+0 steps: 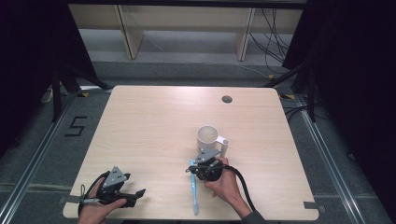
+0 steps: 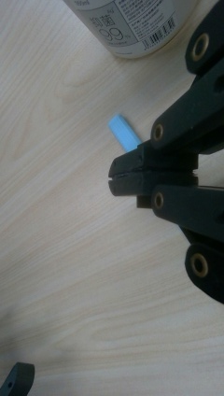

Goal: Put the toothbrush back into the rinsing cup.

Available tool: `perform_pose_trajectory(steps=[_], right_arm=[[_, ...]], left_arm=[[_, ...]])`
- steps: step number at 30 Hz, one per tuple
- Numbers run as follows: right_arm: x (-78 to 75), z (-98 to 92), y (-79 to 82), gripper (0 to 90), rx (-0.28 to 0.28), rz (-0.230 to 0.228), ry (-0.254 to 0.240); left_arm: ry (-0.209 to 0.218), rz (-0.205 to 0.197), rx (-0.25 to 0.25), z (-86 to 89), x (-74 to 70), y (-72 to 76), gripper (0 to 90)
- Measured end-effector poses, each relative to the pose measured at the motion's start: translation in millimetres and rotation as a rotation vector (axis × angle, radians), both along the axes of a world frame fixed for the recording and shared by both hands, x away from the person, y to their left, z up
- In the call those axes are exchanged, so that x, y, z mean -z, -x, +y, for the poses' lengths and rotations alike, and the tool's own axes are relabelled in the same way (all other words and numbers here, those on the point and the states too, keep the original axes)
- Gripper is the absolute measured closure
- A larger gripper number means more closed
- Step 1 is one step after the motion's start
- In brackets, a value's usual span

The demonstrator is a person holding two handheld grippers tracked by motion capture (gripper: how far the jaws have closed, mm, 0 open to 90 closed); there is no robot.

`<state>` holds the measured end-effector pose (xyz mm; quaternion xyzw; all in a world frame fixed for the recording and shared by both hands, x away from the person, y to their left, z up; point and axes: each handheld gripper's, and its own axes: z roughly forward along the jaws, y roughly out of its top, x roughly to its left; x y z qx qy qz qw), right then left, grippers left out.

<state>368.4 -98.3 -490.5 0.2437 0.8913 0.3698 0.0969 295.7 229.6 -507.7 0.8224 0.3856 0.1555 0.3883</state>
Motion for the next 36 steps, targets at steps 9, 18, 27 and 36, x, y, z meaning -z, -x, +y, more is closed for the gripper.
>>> perform_pose_trajectory(steps=[9,18,27,36], right_arm=[[6.4,9.3,-5.5,90.0,-0.005,0.022,0.007],[11.3,13.9,-9.0,90.0,0.003,0.022,0.039],[12.8,6.2,-10.0,90.0,0.007,0.027,0.062],[13.1,-8.5,-3.6,90.0,0.032,0.036,0.079]], left_arm=[[-0.002,-0.001,0.006,-0.5,-1.3,0.2,15.9],[-0.001,-0.008,0.014,-0.5,-2.0,0.0,15.9],[-0.007,-0.006,0.001,-1.2,-1.3,-0.2,15.9],[-0.005,-0.007,0.016,-1.9,-2.6,0.2,15.9]])
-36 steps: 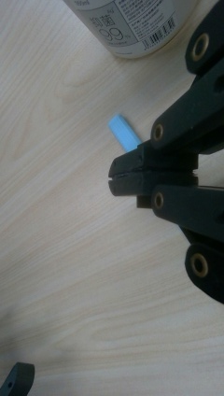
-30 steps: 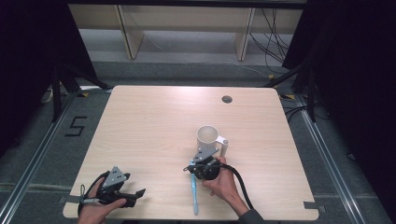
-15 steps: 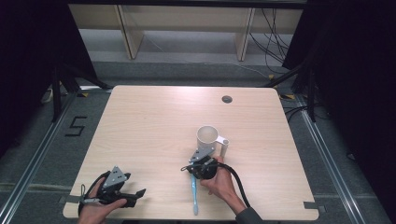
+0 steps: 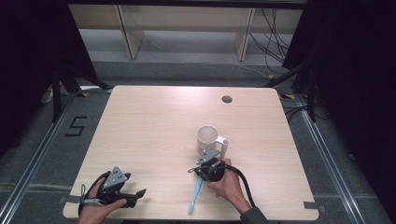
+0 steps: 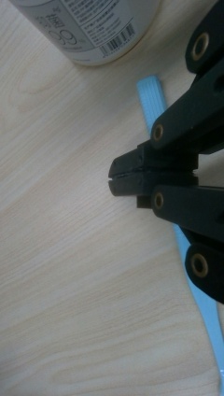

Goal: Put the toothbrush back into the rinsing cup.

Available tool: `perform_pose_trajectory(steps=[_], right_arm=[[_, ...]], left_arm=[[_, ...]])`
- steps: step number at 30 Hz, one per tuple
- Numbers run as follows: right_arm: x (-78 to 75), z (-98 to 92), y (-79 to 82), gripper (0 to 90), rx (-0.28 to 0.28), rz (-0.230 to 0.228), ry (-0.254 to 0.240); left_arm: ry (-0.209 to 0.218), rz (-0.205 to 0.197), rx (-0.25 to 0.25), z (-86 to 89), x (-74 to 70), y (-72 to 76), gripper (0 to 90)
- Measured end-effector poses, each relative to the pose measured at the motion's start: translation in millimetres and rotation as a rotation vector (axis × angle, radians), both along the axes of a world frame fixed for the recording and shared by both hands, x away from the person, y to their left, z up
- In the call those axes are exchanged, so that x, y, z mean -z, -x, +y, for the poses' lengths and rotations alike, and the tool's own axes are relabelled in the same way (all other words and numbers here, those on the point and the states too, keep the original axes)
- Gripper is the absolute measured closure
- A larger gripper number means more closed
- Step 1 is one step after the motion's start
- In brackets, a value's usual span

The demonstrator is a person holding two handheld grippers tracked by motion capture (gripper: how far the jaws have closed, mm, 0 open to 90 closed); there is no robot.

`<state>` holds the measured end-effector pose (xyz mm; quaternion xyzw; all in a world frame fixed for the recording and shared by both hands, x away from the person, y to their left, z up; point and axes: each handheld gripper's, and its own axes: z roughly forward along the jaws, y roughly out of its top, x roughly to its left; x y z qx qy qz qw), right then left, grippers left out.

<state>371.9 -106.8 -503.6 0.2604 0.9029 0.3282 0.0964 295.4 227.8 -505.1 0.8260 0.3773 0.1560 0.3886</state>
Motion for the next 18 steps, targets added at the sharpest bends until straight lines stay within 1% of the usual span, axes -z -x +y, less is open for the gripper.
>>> perform_pose_trajectory(steps=[1,2,3,4,7,8,10,11,12,13,14,15,18], right_arm=[[-0.1,-2.0,-0.3,90.0,-0.005,-0.008,0.001],[-0.1,-2.0,-0.3,90.0,-0.005,-0.008,0.001],[-0.2,-2.8,-0.3,90.0,-0.007,0.004,0.006],[0.0,-6.6,0.4,90.0,0.003,0.011,0.009],[1.8,-9.4,1.1,90.0,0.015,0.005,0.004],[0.3,-12.2,1.0,90.0,-0.001,0.015,0.016],[0.0,-14.8,3.5,90.0,0.013,0.006,0.013],[-0.3,-16.2,5.2,90.0,0.016,0.013,0.010],[-0.3,-18.6,5.8,90.0,0.015,0.003,0.010],[-0.3,-18.6,5.8,90.0,0.015,0.003,0.010],[0.4,-19.8,6.6,90.0,0.012,0.017,0.007],[0.5,-24.8,9.8,90.0,0.023,0.016,0.009],[0.7,-29.7,12.4,90.0,0.017,0.003,0.010]], left_arm=[[0.000,0.000,0.000,0.0,0.0,0.0,15.9],[-0.015,-0.002,0.002,1.0,-0.2,-0.6,15.9],[0.000,0.001,-0.003,0.1,0.4,-0.2,15.9],[0.003,0.001,-0.002,0.1,1.0,-0.4,15.9],[-0.001,0.002,-0.009,-0.6,1.2,-0.3,15.9],[-0.004,0.004,-0.003,-0.3,0.9,-0.1,15.9],[-0.002,0.002,0.001,0.1,0.7,-0.4,15.9],[0.000,0.002,0.000,0.2,0.8,-0.5,15.9],[0.001,0.002,-0.002,0.2,1.0,-0.5,15.9],[0.001,0.002,-0.002,0.2,1.0,-0.5,15.9],[-0.001,0.001,-0.005,-0.1,1.0,-0.1,15.9],[-0.001,0.001,-0.007,-0.3,1.1,-0.2,15.9],[-0.003,0.002,-0.007,-0.4,0.9,-0.3,15.9]])
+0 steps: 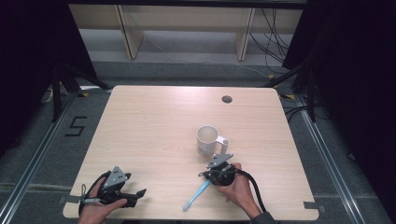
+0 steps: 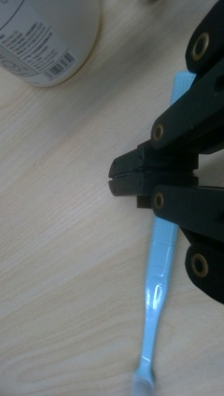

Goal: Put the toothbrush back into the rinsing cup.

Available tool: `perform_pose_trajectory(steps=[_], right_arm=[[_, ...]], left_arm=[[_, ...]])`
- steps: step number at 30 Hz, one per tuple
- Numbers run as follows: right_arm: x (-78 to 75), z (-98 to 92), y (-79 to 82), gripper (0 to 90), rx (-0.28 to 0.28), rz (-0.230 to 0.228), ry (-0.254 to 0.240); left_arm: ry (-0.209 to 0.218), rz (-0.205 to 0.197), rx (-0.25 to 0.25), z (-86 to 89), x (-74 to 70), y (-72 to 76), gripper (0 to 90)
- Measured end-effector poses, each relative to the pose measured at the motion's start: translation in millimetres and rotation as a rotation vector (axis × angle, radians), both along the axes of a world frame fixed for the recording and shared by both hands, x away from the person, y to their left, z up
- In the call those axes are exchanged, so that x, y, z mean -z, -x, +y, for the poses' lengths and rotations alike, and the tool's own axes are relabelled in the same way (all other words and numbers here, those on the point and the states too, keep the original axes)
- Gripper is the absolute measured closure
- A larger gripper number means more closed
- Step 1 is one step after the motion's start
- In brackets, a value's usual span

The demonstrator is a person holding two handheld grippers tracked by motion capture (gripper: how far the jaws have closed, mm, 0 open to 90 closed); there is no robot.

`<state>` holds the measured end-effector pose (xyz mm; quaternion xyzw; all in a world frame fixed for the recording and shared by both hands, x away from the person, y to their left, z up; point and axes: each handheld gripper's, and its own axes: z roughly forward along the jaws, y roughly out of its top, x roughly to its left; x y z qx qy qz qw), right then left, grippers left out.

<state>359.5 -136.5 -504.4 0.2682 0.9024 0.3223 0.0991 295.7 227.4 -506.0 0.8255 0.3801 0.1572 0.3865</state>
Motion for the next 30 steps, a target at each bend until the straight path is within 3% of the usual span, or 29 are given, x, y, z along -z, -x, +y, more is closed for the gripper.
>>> perform_pose_trajectory(steps=[7,12,14,30], right_arm=[[-2.3,-12.2,12.4,90.0,0.014,0.010,-0.004],[-5.2,-19.4,16.4,90.0,-0.006,0.014,-0.008],[-4.7,-22.8,16.7,90.0,0.015,0.016,-0.004],[-5.2,-32.4,33.0,90.0,0.018,0.032,-0.026]], left_arm=[[-0.002,0.000,0.008,0.7,-0.6,-0.1,15.9],[-0.002,0.002,0.002,0.5,0.0,-0.4,15.9],[-0.004,0.003,0.003,0.4,0.1,-0.5,15.9],[-0.004,-0.005,0.003,1.0,-1.3,0.0,15.9]])
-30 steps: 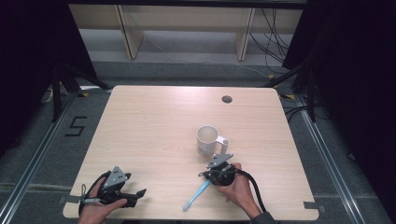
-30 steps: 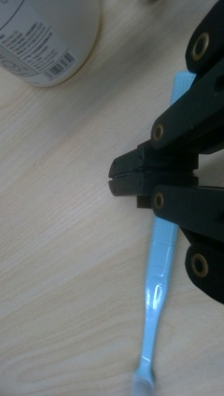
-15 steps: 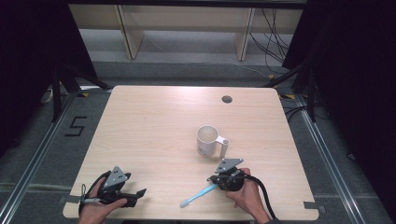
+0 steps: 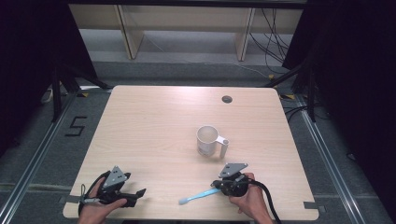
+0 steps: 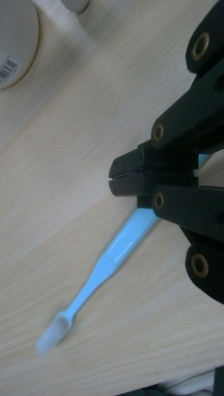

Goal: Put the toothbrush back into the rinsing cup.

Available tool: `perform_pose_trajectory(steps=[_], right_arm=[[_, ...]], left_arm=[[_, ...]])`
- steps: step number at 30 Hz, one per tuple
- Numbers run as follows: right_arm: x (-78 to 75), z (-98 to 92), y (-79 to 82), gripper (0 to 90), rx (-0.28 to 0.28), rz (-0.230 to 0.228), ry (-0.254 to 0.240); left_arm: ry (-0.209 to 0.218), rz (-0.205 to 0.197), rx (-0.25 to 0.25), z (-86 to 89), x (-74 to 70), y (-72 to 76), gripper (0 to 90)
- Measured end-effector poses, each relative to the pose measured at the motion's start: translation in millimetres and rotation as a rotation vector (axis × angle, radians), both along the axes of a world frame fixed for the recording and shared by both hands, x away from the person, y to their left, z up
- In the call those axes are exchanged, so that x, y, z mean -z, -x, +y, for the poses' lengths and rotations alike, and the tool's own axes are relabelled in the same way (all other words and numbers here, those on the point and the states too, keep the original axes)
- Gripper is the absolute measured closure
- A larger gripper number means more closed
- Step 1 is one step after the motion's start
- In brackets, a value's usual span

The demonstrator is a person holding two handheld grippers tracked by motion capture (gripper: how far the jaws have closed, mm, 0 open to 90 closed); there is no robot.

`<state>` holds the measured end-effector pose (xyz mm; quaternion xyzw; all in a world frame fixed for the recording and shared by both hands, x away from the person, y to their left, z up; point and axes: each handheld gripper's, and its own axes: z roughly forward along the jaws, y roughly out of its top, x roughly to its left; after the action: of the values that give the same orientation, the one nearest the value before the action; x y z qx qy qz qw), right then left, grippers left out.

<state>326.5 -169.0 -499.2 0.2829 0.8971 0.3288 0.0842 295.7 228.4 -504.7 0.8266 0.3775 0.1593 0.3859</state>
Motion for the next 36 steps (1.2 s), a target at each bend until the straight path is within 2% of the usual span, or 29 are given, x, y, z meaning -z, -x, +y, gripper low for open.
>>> perform_pose_trajectory(steps=[3,5,7,9,10,12,20,21,22,24,25,27,28,30,31,33,34,36], right_arm=[[-0.6,-1.7,2.2,90.0,-0.011,0.003,0.004],[-0.6,-3.0,6.6,90.0,-0.009,0.018,0.007],[1.0,-3.5,6.6,90.0,-0.023,0.005,-0.003],[-0.8,-4.6,12.1,90.0,-0.017,0.028,0.001],[0.2,-4.6,13.7,90.0,-0.018,0.016,-0.007],[-1.3,-7.1,18.2,90.0,-0.029,0.026,-0.003],[-4.1,-8.7,28.7,90.0,-0.035,0.017,-0.007],[-5.9,-9.4,29.5,90.0,-0.048,0.016,-0.010],[-11.6,-12.2,31.5,90.0,-0.036,0.007,-0.005],[-11.4,-12.1,32.3,90.0,-0.030,-0.008,-0.016],[-15.0,-13.4,32.1,90.0,-0.043,0.002,0.005],[-14.6,-12.3,32.9,90.0,-0.039,-0.015,-0.003],[-16.3,-10.9,34.7,89.7,-0.040,-0.005,0.012],[-17.4,-7.6,35.1,89.1,-0.078,-0.035,0.029],[-21.3,-4.6,37.1,88.0,-0.096,-0.026,0.051],[-21.3,-2.6,38.3,87.1,-0.096,-0.023,0.050],[-22.3,-1.5,37.6,86.3,-0.109,-0.037,0.064],[-24.7,1.4,36.7,85.3,-0.123,-0.035,0.081]], left_arm=[[0.012,-0.002,-0.005,-0.6,-0.2,0.6,15.9],[0.006,0.000,-0.002,-0.1,-0.3,0.1,15.9],[0.003,0.001,0.000,-0.1,0.1,0.1,15.9],[0.010,0.000,-0.002,-0.2,-0.4,0.5,15.9],[0.011,0.004,0.000,0.0,-0.8,0.4,15.9],[0.013,0.001,-0.008,-0.1,-0.1,0.6,15.9],[0.009,0.002,-0.007,0.8,-0.8,0.5,15.9],[0.036,0.003,-0.028,-1.1,0.2,0.7,15.9],[0.026,0.001,-0.025,0.1,0.1,-0.1,15.9],[0.032,-0.001,-0.029,-0.2,0.0,-0.2,15.9],[0.039,-0.005,-0.035,-0.8,0.0,0.1,15.9],[0.037,-0.004,-0.032,-1.0,-0.1,-0.1,15.9],[0.038,-0.002,-0.032,-1.1,0.1,-0.2,15.9],[0.030,0.004,-0.024,-0.6,0.3,-1.3,15.9],[0.030,0.004,-0.028,-0.7,0.5,-1.4,15.9],[0.034,0.007,-0.033,-1.2,0.6,-1.7,15.9],[0.037,0.007,-0.033,-1.1,0.7,-1.9,15.9],[0.028,0.010,-0.026,0.0,-0.2,-2.0,15.9]])
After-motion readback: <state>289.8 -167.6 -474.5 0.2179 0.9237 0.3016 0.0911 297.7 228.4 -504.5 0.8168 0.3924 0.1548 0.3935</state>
